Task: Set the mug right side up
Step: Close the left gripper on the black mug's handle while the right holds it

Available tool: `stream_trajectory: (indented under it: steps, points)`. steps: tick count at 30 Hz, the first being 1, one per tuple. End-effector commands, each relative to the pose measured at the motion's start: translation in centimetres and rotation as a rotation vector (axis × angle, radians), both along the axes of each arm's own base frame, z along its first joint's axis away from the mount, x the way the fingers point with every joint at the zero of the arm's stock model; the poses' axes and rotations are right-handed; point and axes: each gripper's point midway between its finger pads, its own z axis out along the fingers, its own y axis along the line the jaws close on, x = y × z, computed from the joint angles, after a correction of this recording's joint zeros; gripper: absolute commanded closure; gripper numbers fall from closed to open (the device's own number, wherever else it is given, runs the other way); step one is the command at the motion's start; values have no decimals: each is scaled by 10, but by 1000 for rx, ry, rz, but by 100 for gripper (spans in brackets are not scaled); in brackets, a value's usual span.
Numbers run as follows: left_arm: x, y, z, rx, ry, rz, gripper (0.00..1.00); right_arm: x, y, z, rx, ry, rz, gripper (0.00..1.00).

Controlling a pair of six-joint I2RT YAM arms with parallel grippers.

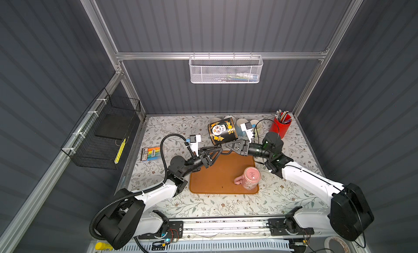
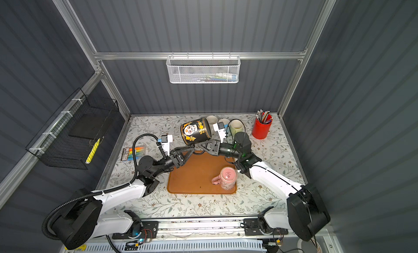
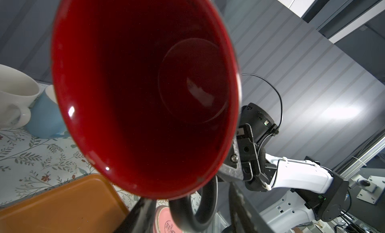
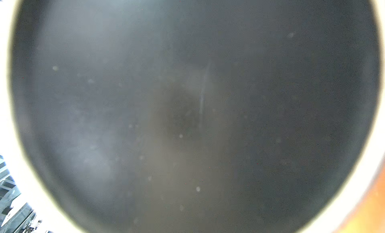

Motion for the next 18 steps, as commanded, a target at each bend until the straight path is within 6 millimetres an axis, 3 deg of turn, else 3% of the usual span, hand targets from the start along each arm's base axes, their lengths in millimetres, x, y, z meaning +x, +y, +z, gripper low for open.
stream_trajectory:
  steps: [1,7,18]
  points:
    - [-1,-1,23,-39,-65,-18,51,-11,-5,52,107,-217,25,100]
    - [0,-5,24,-46,-62,-41,58,-14,-3,51,113,-213,46,100]
    - [2,-8,29,-58,-68,-55,62,-22,-1,49,117,-213,97,100]
